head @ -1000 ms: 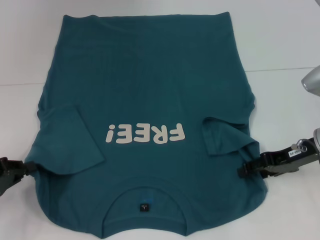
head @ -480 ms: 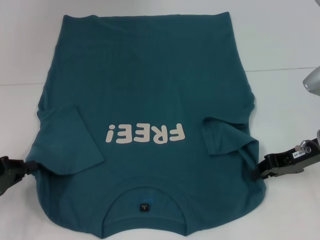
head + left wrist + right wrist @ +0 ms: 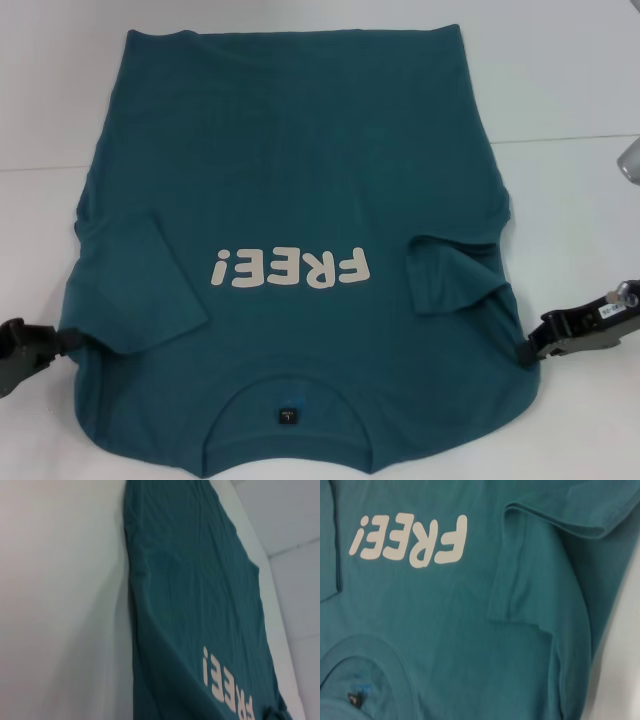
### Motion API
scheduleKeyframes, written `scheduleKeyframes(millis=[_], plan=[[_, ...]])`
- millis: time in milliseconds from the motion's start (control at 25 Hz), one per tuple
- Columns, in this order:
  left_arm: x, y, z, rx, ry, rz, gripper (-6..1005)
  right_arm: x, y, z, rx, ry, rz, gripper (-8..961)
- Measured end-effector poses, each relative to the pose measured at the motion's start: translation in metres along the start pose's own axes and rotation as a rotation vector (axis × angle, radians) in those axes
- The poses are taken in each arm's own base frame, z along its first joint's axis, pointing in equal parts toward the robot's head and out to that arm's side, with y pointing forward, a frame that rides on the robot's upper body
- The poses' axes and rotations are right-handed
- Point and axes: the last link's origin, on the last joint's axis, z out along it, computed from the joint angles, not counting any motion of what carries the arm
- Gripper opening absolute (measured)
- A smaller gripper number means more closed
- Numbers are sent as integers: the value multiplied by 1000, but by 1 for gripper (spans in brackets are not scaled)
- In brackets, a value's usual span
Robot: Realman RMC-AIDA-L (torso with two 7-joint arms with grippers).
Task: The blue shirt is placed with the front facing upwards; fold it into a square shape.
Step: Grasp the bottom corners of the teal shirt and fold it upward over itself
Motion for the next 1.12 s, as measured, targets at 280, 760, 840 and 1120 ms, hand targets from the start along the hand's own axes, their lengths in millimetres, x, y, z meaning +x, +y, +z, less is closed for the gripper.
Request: scheduleKeyframes(millis=[280,760,840,1120], plan=[[-6,2,-9,26,-104,57,2,14,-5,-19,-16,49,-7,26],[-39,-2,-43,63,-348,106,2,51,-12,-43,-35,177,-33,27],[-46,-2,-46,61,-387,110,2,56,-15,-44,-22,198,-35,27],[-67,-5,-52,50,-459,105,2,63,-20,-42,-1,233,-45,28]])
